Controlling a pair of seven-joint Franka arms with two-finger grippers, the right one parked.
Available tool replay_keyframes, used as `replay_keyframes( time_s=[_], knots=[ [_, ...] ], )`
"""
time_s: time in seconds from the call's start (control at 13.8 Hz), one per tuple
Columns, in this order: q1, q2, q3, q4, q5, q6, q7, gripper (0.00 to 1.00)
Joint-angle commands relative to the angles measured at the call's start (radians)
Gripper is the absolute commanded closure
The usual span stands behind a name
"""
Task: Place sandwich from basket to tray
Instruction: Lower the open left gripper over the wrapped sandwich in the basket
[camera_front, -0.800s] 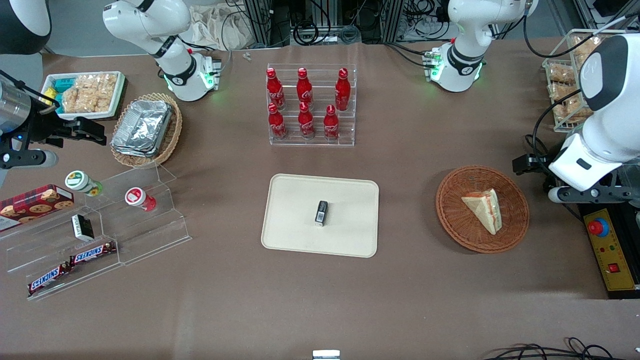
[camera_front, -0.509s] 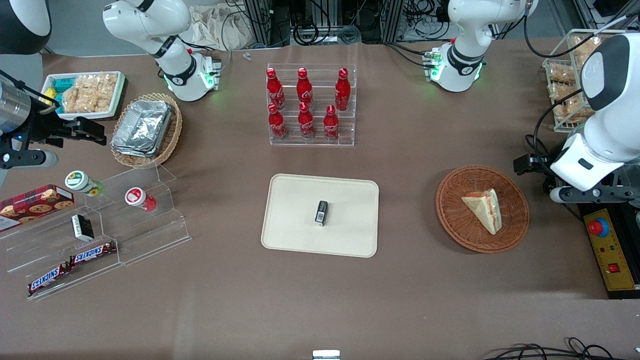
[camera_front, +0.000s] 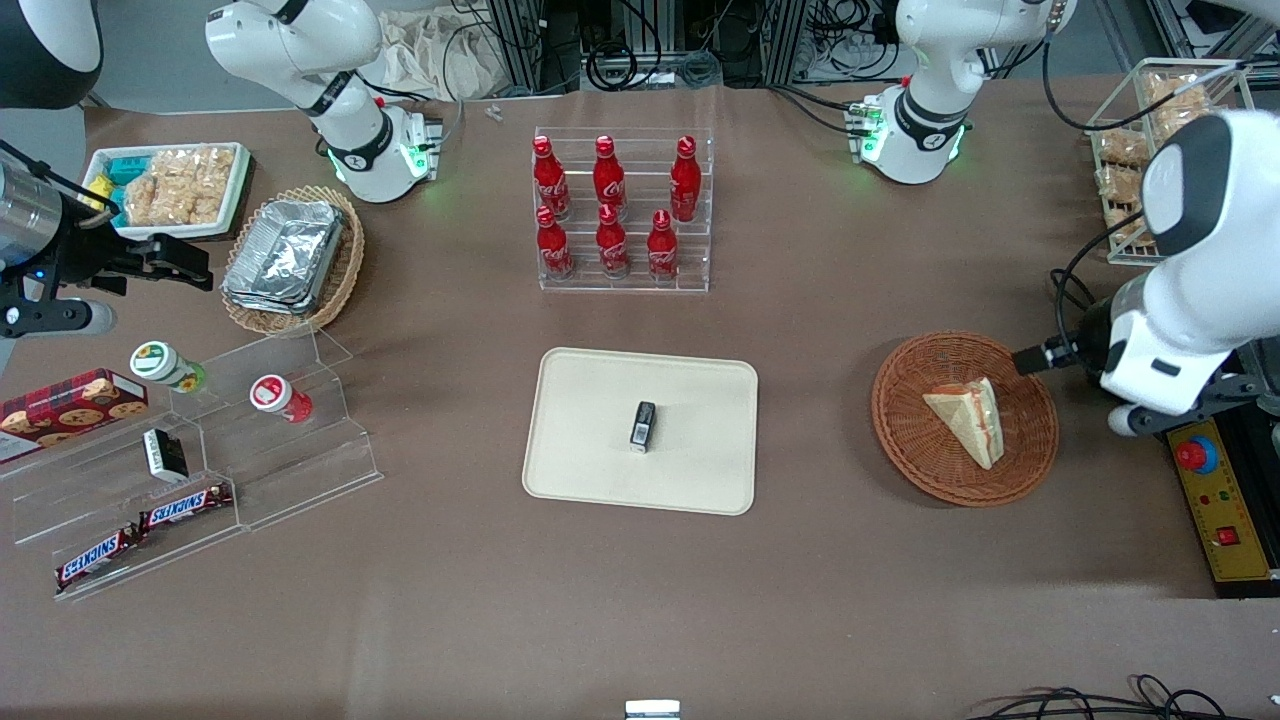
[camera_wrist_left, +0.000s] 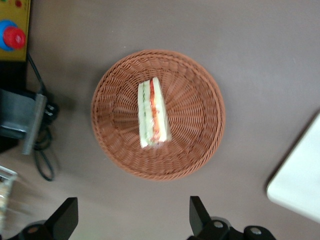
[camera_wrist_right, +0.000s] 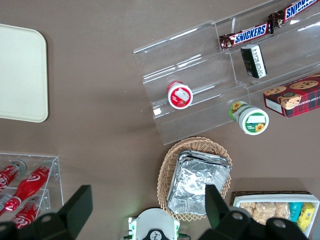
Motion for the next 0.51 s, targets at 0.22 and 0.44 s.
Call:
replay_keyframes(
  time_s=[0.22, 0.44],
  knots=[
    [0.001, 0.029, 0.001, -0.251, 0.005, 0.395, -0.197, 0.0],
    [0.003, 0.033, 0.007, -0.368, 0.008, 0.56, -0.2, 0.0]
  ],
)
